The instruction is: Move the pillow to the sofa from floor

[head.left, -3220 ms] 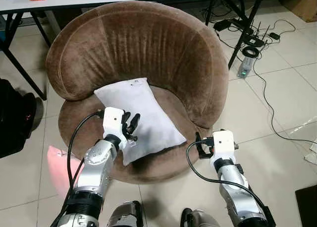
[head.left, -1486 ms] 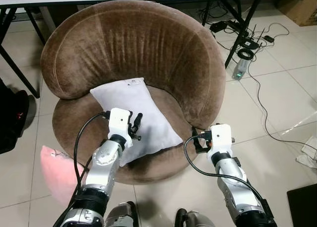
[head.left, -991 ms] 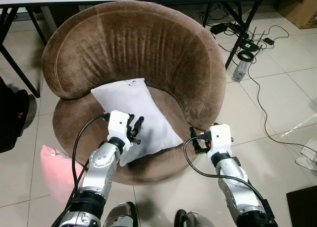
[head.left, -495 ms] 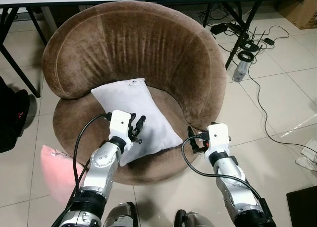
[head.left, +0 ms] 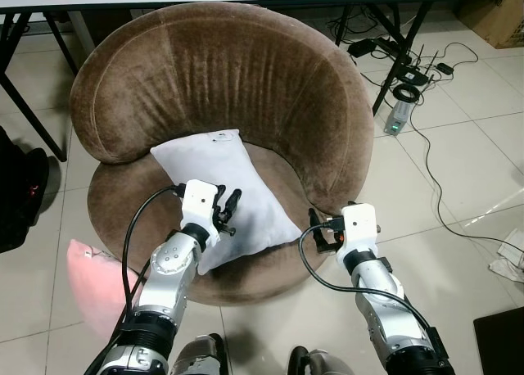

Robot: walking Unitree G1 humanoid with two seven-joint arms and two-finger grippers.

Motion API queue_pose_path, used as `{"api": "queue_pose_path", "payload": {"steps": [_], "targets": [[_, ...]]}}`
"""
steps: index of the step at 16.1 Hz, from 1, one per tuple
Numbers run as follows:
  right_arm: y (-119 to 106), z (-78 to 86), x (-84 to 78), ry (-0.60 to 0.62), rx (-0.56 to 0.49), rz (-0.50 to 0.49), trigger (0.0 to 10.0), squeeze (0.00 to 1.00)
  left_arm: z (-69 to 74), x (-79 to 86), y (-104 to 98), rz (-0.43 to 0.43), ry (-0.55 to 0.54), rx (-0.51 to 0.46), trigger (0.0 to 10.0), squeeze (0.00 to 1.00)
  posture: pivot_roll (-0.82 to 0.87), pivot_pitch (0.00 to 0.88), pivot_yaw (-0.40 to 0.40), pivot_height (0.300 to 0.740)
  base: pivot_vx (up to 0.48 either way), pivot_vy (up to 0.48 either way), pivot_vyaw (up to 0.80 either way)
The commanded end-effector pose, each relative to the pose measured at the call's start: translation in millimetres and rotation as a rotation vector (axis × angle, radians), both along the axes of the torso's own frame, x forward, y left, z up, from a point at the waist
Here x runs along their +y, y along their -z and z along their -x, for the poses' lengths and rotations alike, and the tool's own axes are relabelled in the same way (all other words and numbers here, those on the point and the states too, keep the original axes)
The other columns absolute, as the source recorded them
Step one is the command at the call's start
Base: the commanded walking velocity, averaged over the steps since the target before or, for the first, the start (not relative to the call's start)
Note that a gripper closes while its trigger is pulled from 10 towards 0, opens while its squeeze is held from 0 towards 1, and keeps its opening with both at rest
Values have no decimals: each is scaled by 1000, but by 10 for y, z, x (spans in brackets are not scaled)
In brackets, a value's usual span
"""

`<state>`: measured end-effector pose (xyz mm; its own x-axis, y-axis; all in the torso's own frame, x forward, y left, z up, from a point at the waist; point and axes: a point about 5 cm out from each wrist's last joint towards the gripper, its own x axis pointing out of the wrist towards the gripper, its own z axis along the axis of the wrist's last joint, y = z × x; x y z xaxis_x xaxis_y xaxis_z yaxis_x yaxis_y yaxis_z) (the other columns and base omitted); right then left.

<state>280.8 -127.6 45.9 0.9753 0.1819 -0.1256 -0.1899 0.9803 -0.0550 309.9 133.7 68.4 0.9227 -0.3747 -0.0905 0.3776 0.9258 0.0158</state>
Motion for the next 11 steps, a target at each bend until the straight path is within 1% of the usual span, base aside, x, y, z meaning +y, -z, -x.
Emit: {"api": "queue_pose_path", "payload": {"steps": [1,7,11], "targets": [[28,18,-26,8,15,1,10000,0,30,-51,36,-14,20,8,10000,0,99,136,-58,740,0,0,0],[16,1,-46,12,1,14,10000,0,15,-58,50,-30,14,15,10000,0,100,125,-60,740,0,0,0],[13,-19,-51,14,4,13,10000,0,-19,-49,24,-43,9,8,10000,0,107,107,-66,740,0,0,0]]}}
